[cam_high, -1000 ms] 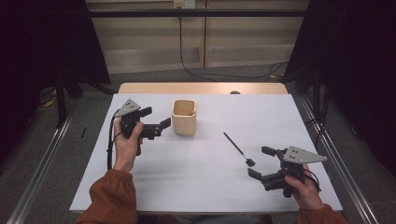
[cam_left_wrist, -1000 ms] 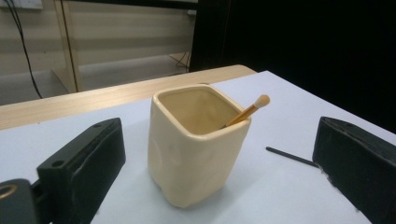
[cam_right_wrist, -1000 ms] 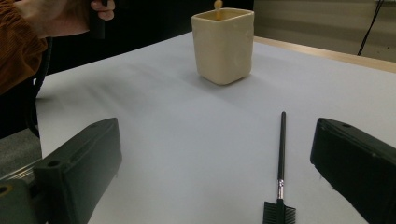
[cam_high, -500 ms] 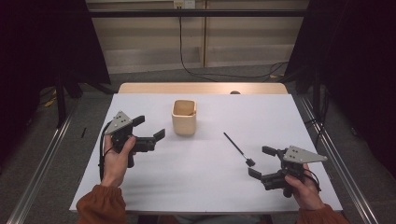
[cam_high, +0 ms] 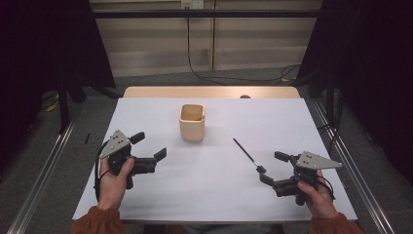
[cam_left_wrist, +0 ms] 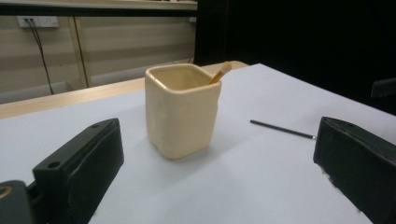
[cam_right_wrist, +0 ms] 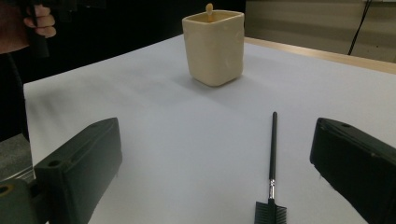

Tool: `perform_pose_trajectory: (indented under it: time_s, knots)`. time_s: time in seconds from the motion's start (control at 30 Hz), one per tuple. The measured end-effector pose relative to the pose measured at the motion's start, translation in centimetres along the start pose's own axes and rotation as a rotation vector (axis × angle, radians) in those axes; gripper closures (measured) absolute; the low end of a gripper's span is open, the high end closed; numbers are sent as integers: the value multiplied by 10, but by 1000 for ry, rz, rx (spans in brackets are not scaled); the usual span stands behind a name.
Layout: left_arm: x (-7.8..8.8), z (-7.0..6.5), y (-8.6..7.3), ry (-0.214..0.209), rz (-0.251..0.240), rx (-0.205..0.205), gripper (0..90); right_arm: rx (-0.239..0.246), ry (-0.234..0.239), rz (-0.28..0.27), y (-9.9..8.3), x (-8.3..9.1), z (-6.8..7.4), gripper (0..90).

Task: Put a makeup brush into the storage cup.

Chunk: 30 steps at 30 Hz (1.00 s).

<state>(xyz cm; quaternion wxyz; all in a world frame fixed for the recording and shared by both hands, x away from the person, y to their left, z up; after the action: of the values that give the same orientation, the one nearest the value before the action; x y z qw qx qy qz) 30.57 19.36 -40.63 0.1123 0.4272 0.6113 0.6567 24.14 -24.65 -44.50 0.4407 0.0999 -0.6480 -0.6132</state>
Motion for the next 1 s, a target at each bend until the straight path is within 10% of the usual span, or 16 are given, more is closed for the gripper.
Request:
perform_pose_trajectory:
  time_s: [0.57, 1.0]
  knots:
    - [31, -3, -45, 40, -17, 82, 16, -15, -15, -6, 0, 1, -4, 19]
    - [37, -5, -57, 61, -31, 67, 12, -2, -2, -9, 2, 0, -3, 17]
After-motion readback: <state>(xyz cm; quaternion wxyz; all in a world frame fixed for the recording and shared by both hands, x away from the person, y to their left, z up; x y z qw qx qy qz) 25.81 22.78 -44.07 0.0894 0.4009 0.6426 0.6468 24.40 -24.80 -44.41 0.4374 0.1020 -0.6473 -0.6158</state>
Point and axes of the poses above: each handheld gripper's, and its own axes: x roughly backward along the jaws, y roughly out of its top, z roughly to its left, the point moved 3 cm from there along -x, roughly forward along the jaws, and after that the axes turned 9 degrees about z, right-handed, at the moved point
